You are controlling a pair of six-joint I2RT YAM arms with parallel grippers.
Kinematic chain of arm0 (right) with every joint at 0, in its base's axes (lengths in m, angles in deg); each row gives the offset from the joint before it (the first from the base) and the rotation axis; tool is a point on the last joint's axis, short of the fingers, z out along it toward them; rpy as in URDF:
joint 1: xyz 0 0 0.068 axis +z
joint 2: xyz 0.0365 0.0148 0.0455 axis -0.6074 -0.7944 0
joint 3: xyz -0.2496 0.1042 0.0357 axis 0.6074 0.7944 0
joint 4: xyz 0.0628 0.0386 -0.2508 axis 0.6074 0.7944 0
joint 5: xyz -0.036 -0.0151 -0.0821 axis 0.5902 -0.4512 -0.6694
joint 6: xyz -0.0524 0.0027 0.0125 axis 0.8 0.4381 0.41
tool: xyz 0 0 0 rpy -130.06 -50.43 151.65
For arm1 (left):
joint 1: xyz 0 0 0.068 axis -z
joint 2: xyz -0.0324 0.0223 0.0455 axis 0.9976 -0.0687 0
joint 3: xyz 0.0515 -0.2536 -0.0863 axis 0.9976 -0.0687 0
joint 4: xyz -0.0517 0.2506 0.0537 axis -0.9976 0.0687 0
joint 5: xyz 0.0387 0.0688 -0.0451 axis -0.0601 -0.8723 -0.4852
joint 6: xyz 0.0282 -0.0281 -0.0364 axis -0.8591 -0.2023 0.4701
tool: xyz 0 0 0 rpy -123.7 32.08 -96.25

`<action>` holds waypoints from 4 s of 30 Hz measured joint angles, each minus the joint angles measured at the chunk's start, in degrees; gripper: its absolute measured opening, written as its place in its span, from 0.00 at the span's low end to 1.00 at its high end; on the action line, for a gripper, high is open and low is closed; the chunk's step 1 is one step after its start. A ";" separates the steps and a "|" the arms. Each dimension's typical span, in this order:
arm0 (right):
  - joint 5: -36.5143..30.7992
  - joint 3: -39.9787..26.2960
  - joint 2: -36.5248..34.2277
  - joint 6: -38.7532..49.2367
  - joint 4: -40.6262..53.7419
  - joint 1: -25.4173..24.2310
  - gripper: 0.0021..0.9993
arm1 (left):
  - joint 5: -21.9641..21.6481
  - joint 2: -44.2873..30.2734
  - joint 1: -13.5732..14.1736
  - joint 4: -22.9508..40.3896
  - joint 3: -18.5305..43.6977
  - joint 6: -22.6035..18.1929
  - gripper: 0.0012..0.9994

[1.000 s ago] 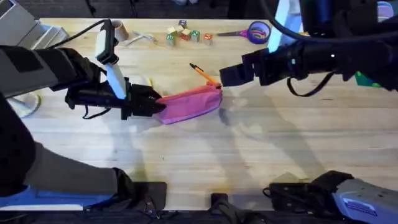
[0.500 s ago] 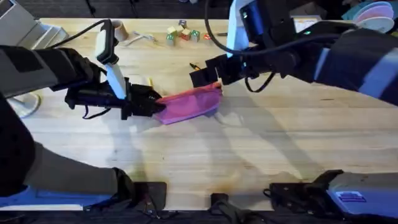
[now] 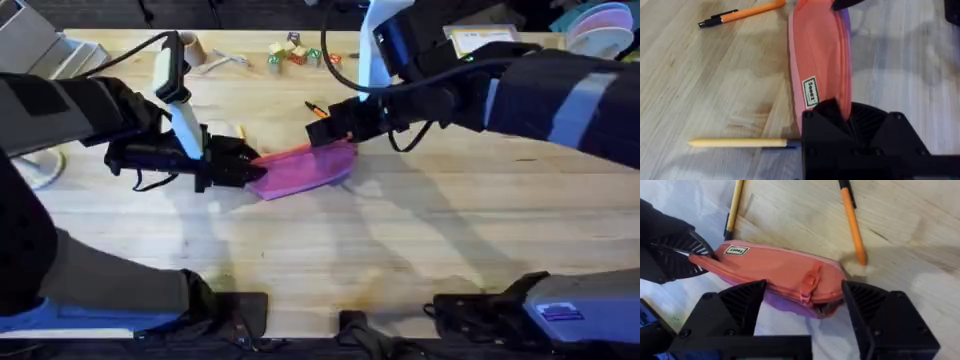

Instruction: Unzip the bag, pick up the pens from the table one at a time and place them inside, then zip the bag closed.

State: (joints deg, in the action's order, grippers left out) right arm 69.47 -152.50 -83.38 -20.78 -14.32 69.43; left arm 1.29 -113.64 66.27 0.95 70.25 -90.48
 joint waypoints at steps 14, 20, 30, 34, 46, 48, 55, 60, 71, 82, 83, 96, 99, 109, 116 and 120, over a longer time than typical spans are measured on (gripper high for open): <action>-0.01 -0.02 0.00 -0.54 1.21 0.07 0.70 | -0.01 0.00 0.00 0.00 0.00 0.00 0.04; 0.40 -0.09 0.00 -0.85 1.21 0.15 0.37 | 0.00 0.00 0.00 -0.02 0.00 0.00 0.04; 0.36 -0.09 0.00 -1.08 1.41 0.15 0.16 | 0.00 0.00 0.00 0.00 0.00 0.00 0.04; 0.14 -0.11 0.00 -1.09 2.11 0.09 0.04 | -0.04 0.00 0.04 0.04 0.00 0.00 0.04; -0.04 -0.11 0.04 -1.07 -0.65 0.09 0.03 | -0.04 0.00 0.04 -0.07 0.00 0.00 0.04; -0.04 -0.11 0.21 -1.07 -0.65 0.09 0.03 | -0.06 0.00 0.04 -0.07 0.00 0.00 0.04; 0.86 -0.11 2.19 -1.07 -0.64 0.13 0.03 | -0.09 0.00 0.00 -0.07 0.00 0.00 0.04; 0.84 -0.11 2.34 -1.04 -0.72 1.24 0.03 | -0.11 0.00 -0.01 -0.03 0.00 0.00 0.04; 0.77 -0.11 2.34 -1.04 -3.01 6.46 0.03 | -0.22 0.00 0.00 0.07 0.00 0.00 0.04; 0.18 -0.09 -0.44 -2.01 -12.05 13.69 0.03 | -0.28 0.00 -0.02 0.17 0.00 0.00 0.04; 0.19 -0.09 -0.94 -2.37 -13.06 14.22 0.03 | -0.26 0.00 -0.02 0.19 0.00 0.00 0.04; 0.12 -0.09 -6.15 -6.56 -23.46 19.36 0.03 | -0.24 0.00 -0.02 0.24 0.00 0.00 0.04; -0.06 -0.09 -6.21 -6.78 -23.66 19.54 0.03 | -0.24 0.00 0.00 0.24 0.00 0.00 0.04; 1.93 -0.09 -3.41 -6.12 -20.54 18.03 0.76 | -0.20 0.02 0.04 0.22 0.00 0.00 0.04; 2.37 -0.11 3.07 -5.47 -12.13 12.79 1.00 | -0.20 0.00 0.04 0.22 0.00 0.00 0.04; 2.35 -0.11 5.80 -4.18 -7.91 9.91 1.00 | -0.20 0.00 0.04 0.22 0.00 0.00 0.04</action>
State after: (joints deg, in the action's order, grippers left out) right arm 71.82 -152.61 -77.58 -24.95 -22.22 79.34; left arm 1.09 -113.64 66.31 1.17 70.25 -90.48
